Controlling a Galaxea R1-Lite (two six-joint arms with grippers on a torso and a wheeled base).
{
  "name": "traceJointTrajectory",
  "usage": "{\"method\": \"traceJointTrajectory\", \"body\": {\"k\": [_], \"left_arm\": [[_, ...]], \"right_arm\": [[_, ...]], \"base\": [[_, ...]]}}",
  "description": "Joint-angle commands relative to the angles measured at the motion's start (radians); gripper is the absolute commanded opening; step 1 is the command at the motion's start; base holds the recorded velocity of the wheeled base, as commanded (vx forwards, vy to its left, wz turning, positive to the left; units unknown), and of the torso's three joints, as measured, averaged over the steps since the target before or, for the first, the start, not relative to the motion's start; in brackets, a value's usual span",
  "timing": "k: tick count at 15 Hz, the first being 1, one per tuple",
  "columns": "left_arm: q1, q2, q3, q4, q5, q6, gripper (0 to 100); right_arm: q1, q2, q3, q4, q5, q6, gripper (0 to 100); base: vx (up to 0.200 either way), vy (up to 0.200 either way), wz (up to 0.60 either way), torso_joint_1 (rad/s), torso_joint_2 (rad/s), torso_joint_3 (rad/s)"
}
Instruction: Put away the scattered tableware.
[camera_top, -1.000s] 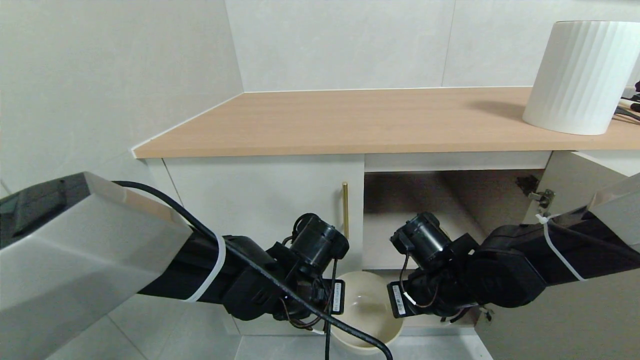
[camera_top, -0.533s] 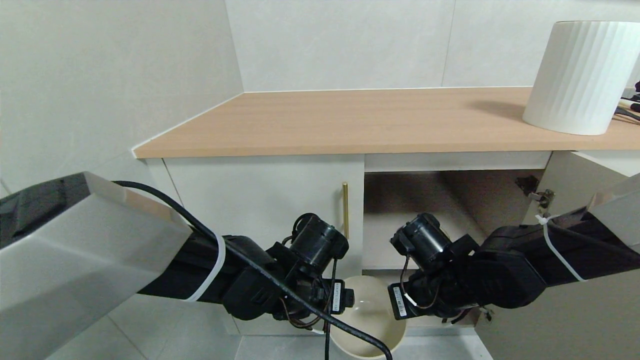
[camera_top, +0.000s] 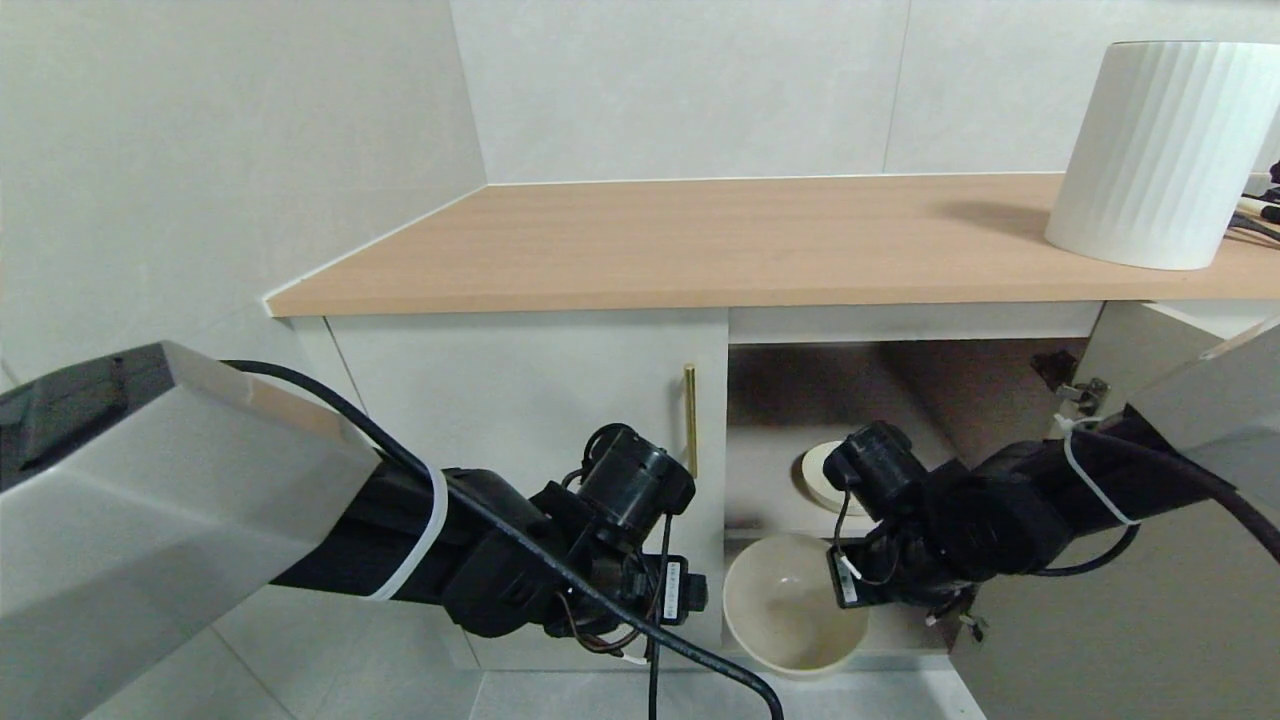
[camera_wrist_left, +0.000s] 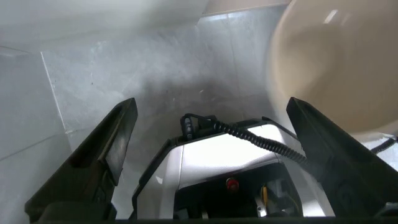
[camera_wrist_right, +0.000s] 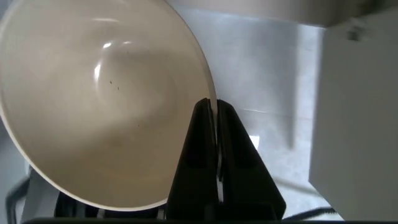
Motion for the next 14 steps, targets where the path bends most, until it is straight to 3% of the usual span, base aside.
{"method": "traceJointTrajectory", "body": {"k": [1,8,14], "left_arm": [[0.000,-0.002,0.002,0.000,0.000,-0.001,100],[-0.001,-0.002,0.002,0.000,0.000,-0.001,100],[0.000,-0.001,0.002,0.000,0.002,-0.001,100]], "right_arm": [[-0.085,0.040,-0.039,-0.008,-0.005,0.006,0],[-0.213,0.103,-0.184,-0.025,0.001,0.138,0],[-0.260,0.158,-0.187,-0.281,0.007,0.234,0]], "base": [[0.000,0.000,0.00,0.000,0.00,0.000],[0.000,0.000,0.00,0.000,0.00,0.000],[0.000,0.000,0.00,0.000,0.00,0.000]]}}
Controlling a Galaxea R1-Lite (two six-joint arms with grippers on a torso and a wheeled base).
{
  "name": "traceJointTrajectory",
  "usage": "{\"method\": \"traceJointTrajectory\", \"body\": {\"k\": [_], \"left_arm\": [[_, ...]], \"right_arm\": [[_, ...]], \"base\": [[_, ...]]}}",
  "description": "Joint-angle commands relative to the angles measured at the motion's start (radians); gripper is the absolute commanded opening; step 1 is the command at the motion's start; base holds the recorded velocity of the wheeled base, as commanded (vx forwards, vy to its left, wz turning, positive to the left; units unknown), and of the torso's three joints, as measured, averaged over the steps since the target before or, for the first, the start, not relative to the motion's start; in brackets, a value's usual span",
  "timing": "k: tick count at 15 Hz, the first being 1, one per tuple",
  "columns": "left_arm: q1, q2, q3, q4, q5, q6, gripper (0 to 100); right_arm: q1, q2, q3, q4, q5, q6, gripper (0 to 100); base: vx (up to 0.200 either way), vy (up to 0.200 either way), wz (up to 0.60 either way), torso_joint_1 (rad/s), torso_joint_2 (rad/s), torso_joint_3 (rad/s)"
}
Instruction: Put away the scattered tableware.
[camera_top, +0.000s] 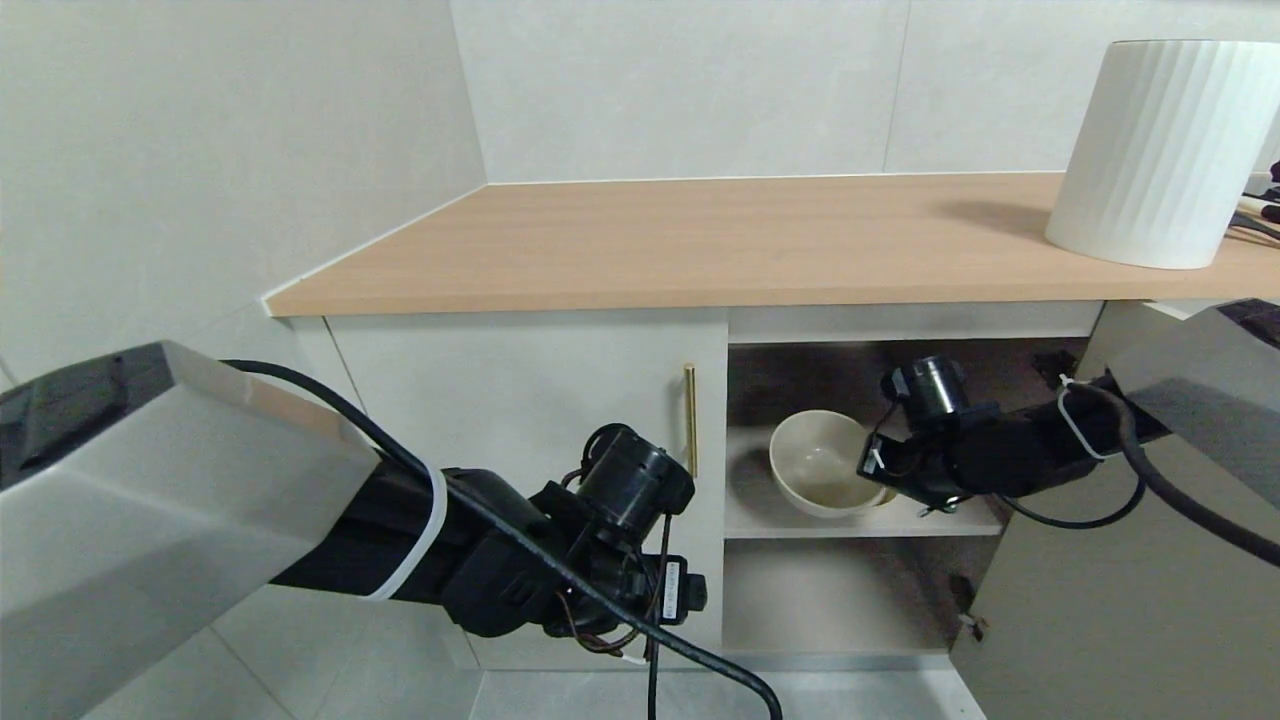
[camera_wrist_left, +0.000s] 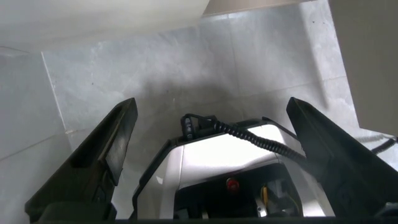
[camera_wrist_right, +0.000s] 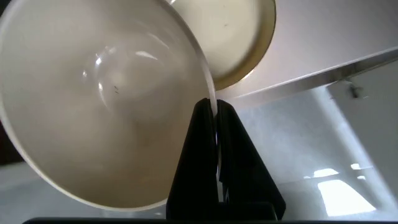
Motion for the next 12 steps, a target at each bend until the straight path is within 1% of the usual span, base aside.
{"method": "traceJointTrajectory", "body": {"k": [1,8,12], "left_arm": [[0.000,0.000,0.000,0.000,0.006,-0.001,100],[0.000,0.002,-0.002,0.000,0.007,-0.001,100],[0.000,0.003,-0.002,0.000,0.007,-0.001,100]], "right_arm": [[-0.020,0.024,-0.018,-0.011,0.003,0.013,0],[-0.070,0.082,-0.079,-0.012,-0.010,0.039,0],[-0.078,0.111,-0.096,-0.012,-0.020,0.039,0]], "base": [[0.000,0.000,0.00,0.000,0.00,0.000],[0.000,0.000,0.00,0.000,0.00,0.000],[0.000,0.000,0.00,0.000,0.00,0.000]]}}
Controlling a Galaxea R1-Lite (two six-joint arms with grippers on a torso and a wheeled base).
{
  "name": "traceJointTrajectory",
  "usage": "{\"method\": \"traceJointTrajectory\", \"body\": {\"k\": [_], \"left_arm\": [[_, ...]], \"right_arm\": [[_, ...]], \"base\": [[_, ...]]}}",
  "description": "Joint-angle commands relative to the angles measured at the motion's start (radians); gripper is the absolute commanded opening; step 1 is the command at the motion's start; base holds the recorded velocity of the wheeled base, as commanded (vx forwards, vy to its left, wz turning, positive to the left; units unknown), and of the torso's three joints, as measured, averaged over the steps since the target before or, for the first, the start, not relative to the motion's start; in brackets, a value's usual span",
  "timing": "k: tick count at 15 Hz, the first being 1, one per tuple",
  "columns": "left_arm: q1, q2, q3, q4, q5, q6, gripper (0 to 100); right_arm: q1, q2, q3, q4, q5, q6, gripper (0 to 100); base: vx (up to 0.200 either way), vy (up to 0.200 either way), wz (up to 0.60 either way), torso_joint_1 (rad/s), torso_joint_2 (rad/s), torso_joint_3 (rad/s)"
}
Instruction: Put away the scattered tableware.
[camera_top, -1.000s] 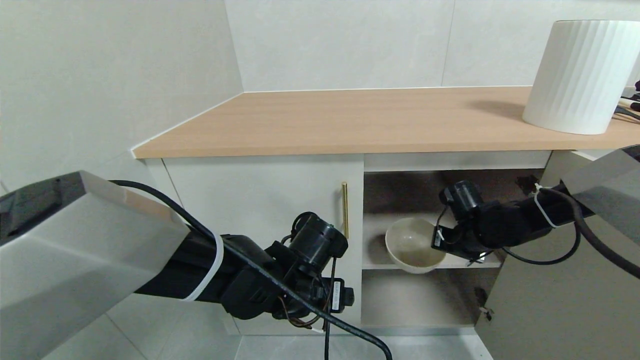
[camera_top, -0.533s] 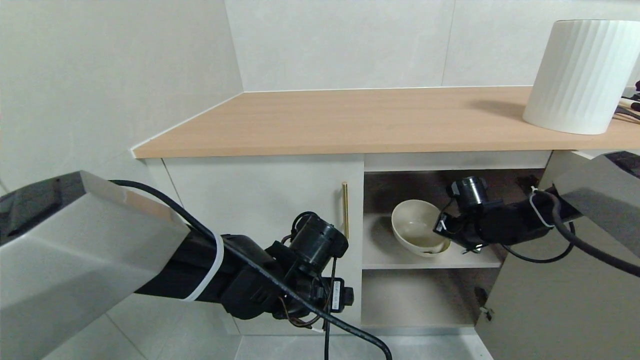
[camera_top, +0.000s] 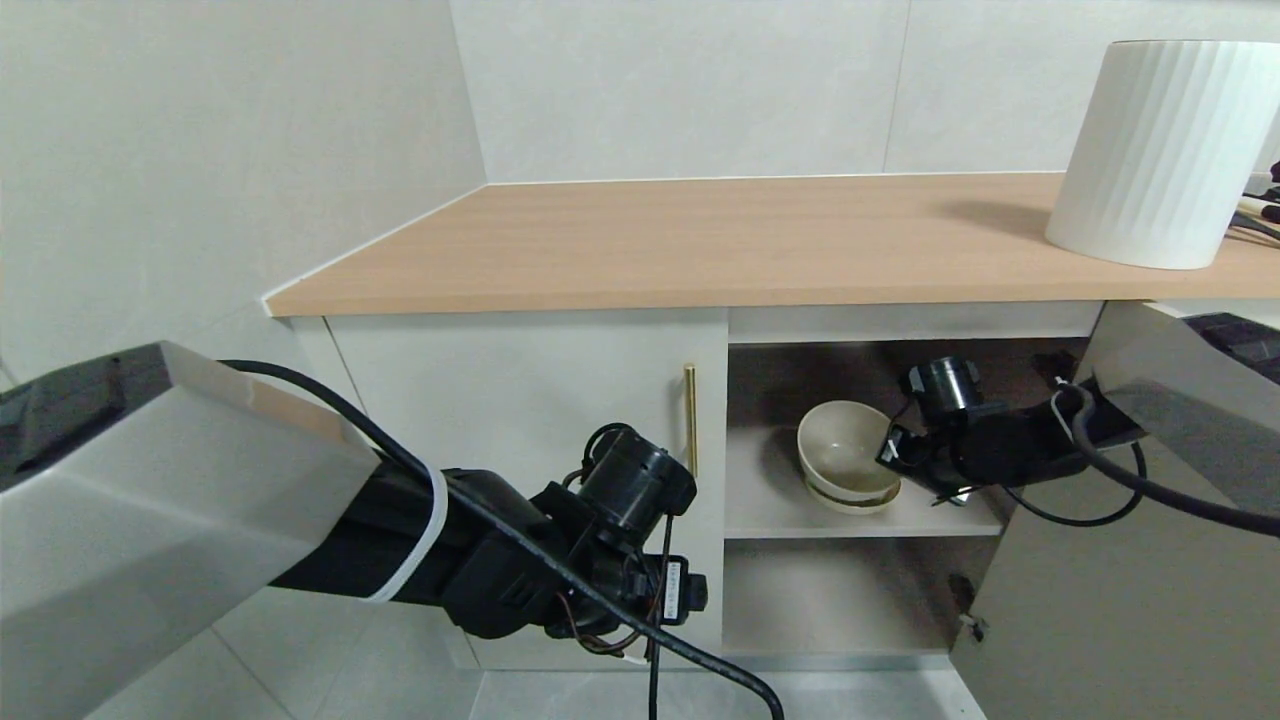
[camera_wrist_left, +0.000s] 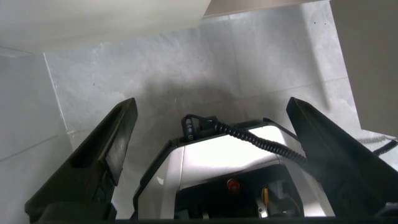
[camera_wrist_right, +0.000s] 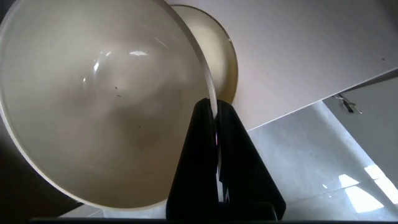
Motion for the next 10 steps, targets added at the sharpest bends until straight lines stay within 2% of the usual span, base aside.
{"method": "traceJointTrajectory", "body": {"k": [1,10], "left_arm": [[0.000,0.003,0.000,0.000,0.000,-0.001,100],[0.000,0.003,0.000,-0.002,0.002,-0.001,100]], "right_arm": [[-0.001,0.018,-0.006,-0.001,-0.001,-0.001,0],[-0.021,0.057,-0.029,-0.001,-0.027,-0.003,0]], "base": [[0.000,0.000,0.00,0.000,0.00,0.000],[0.000,0.000,0.00,0.000,0.00,0.000]]}}
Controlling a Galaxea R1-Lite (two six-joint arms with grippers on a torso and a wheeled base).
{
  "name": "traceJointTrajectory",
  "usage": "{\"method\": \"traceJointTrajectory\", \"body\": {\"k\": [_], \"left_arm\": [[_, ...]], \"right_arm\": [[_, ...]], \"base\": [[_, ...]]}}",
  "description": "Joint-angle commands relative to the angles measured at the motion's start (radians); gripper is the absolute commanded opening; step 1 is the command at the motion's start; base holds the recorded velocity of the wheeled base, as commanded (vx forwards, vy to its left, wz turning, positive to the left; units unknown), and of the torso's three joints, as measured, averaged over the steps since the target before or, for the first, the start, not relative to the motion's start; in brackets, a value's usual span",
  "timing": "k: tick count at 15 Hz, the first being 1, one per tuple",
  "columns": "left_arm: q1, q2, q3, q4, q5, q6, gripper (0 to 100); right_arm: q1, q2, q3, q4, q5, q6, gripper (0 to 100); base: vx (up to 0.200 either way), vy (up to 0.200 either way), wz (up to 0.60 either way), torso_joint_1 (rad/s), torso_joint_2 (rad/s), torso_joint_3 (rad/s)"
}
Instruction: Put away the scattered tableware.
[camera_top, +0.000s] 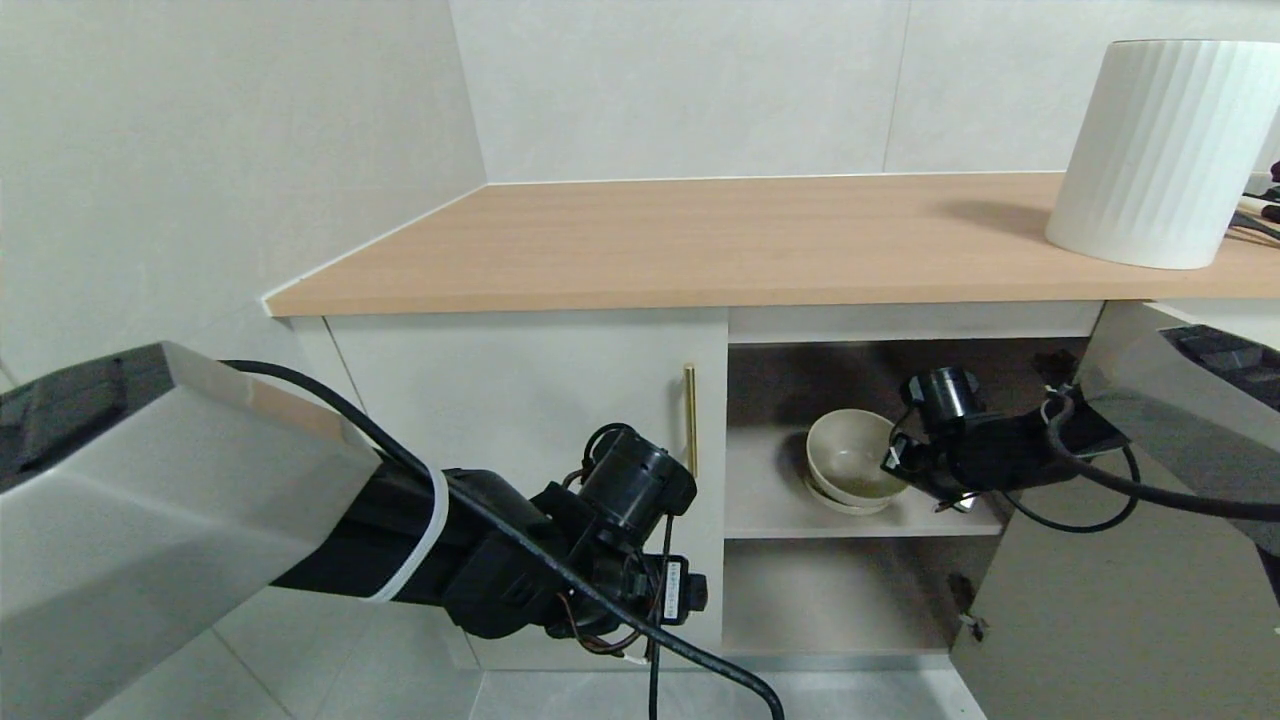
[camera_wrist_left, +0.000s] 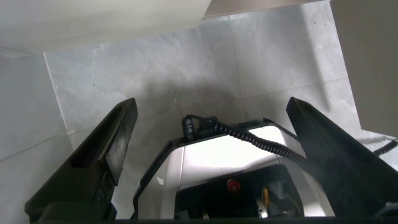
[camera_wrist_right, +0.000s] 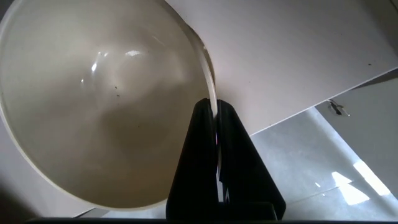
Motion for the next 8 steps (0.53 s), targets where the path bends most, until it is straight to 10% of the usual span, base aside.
{"method": "traceJointTrajectory", "body": {"k": [1,6,7,8], "left_arm": [[0.000,0.002,0.000,-0.001,0.001,-0.001,100],[0.000,0.002,0.000,-0.001,0.001,-0.001,100],[0.000,0.002,0.000,-0.001,0.001,-0.001,100],[0.000,0.002,0.000,-0.001,0.001,-0.001,100]], "right_arm": [[0.000,0.004,-0.002,-0.001,-0.001,0.000,0],[0.001,0.010,-0.006,-0.001,-0.001,0.000,0],[0.001,0.010,-0.006,-0.001,-0.001,0.000,100],[0.001,0.010,-0.006,-0.001,-0.001,0.000,100]], "base": [[0.000,0.000,0.00,0.000,0.00,0.000],[0.000,0.000,0.00,0.000,0.00,0.000],[0.000,0.000,0.00,0.000,0.00,0.000],[0.000,0.000,0.00,0.000,0.00,0.000]]}}
